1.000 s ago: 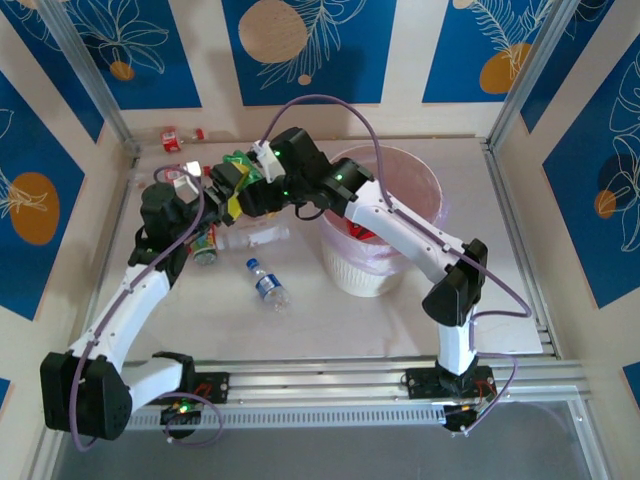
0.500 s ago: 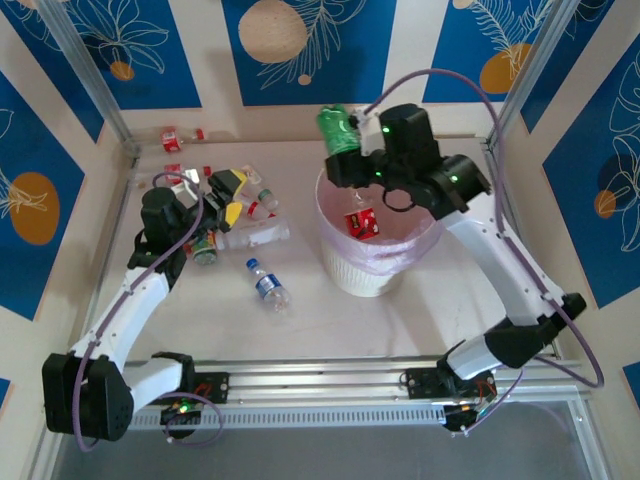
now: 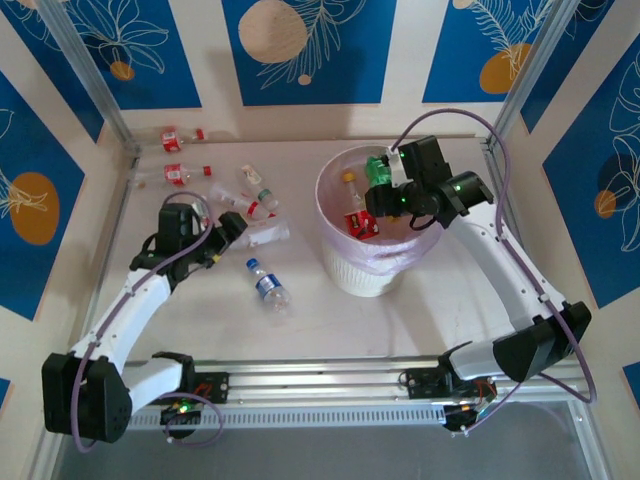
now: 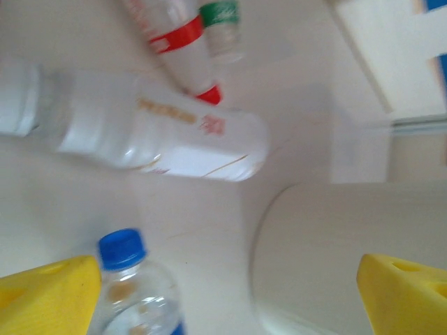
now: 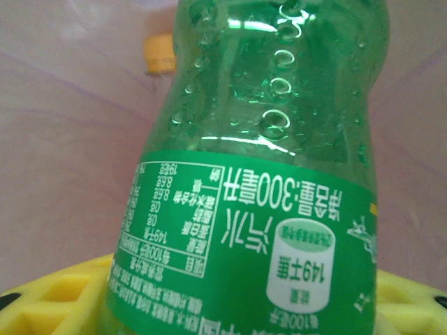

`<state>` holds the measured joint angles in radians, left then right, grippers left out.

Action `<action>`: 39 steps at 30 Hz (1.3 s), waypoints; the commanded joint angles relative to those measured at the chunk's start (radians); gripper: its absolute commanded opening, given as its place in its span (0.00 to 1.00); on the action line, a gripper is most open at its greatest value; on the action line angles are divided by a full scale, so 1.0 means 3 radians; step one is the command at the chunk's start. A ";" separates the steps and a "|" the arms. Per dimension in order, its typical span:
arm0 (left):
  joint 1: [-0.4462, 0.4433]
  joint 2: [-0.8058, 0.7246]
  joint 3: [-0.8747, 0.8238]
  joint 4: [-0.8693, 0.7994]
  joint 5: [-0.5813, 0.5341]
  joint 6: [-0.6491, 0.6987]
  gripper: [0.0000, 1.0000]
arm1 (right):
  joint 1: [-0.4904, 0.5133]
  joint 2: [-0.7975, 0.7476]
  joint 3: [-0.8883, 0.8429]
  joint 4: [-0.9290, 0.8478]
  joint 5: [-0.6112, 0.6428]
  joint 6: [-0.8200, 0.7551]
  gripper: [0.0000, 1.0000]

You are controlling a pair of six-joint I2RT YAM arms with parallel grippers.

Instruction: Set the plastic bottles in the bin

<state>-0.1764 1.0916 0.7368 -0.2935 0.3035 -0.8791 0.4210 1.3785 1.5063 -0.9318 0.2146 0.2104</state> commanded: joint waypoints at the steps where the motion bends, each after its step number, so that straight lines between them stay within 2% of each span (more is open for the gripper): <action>1: -0.0177 0.0061 -0.0200 -0.0275 -0.0279 0.0252 0.94 | -0.0052 0.0005 -0.0073 0.0134 0.0034 0.0010 0.60; 4: -0.0362 0.0175 -0.0257 -0.0282 -0.0454 0.0252 0.94 | -0.0110 0.0057 -0.0137 0.0173 0.0046 -0.0005 0.63; 7: -0.0465 0.0287 -0.0262 -0.0313 -0.0587 0.0259 0.97 | -0.0153 0.0070 -0.0188 0.0222 -0.0052 -0.0025 0.71; 13: -0.0594 0.0481 -0.0287 -0.0178 -0.0597 0.0176 0.97 | -0.0151 0.0085 0.0025 0.0097 -0.0069 -0.0142 0.86; 17: -0.0688 0.0609 -0.0263 -0.0195 -0.0651 0.0173 0.97 | -0.0121 0.0109 0.0212 0.0013 -0.0020 -0.0187 0.87; 21: -0.0756 0.0647 -0.0295 -0.0218 -0.0757 0.0152 0.97 | -0.0049 0.0114 0.0265 0.0005 -0.0002 -0.0173 0.83; 28: -0.0857 0.0822 -0.0317 -0.0048 -0.0761 0.0020 0.94 | 0.0037 -0.0073 0.0308 -0.0029 -0.0175 -0.0038 0.78; 39: -0.0929 0.0991 -0.0363 0.0304 -0.0766 -0.0228 0.75 | 0.0146 -0.0456 0.0100 0.0034 -0.0600 0.0063 0.78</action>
<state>-0.4431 1.3834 0.6392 -0.2424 0.0902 -0.9165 0.4480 1.2556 1.5604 -0.9283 0.1139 0.2188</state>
